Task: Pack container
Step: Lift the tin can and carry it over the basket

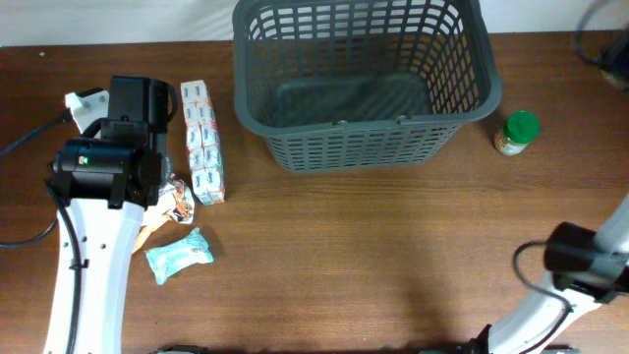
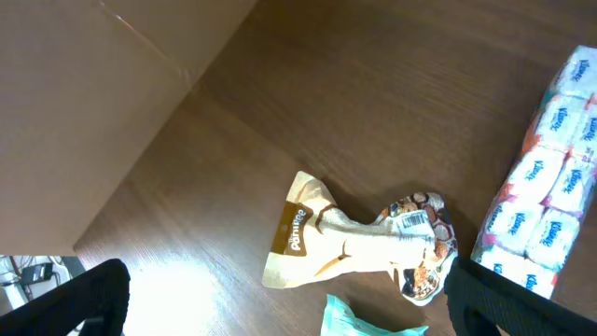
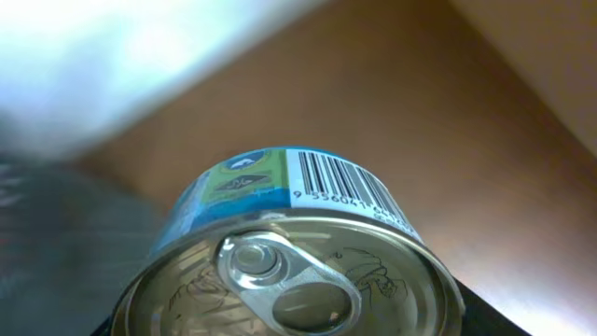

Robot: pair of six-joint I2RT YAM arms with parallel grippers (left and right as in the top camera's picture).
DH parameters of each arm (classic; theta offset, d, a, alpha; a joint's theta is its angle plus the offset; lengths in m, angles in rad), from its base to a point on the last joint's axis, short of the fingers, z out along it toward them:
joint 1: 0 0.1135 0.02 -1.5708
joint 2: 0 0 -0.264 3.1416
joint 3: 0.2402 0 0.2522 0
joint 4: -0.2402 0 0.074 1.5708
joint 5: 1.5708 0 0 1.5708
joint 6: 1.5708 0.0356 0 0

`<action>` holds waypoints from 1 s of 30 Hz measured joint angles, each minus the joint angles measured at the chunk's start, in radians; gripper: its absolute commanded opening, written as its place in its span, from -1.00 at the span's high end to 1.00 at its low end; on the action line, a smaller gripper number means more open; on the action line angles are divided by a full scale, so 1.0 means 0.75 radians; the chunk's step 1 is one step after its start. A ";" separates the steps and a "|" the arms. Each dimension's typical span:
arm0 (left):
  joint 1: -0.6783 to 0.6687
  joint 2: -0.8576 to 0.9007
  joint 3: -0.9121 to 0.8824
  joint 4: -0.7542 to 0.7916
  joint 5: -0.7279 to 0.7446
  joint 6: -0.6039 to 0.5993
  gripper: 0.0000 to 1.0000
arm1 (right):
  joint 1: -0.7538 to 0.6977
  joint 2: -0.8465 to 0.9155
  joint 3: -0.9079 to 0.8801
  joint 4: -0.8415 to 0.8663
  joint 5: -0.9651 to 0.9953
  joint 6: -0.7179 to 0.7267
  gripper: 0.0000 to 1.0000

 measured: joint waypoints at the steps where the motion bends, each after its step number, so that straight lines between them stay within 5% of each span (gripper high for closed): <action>1: 0.000 0.000 0.000 0.000 0.000 0.000 -1.00 | 0.060 -0.012 0.062 0.012 -0.011 0.015 0.93; 15: 0.000 0.000 0.000 0.000 0.000 0.000 -1.00 | 0.782 0.004 0.187 0.375 -0.029 0.227 0.92; 30: 0.000 0.000 0.000 0.001 0.000 0.000 -1.00 | 0.864 0.348 -0.030 0.393 0.073 0.228 0.92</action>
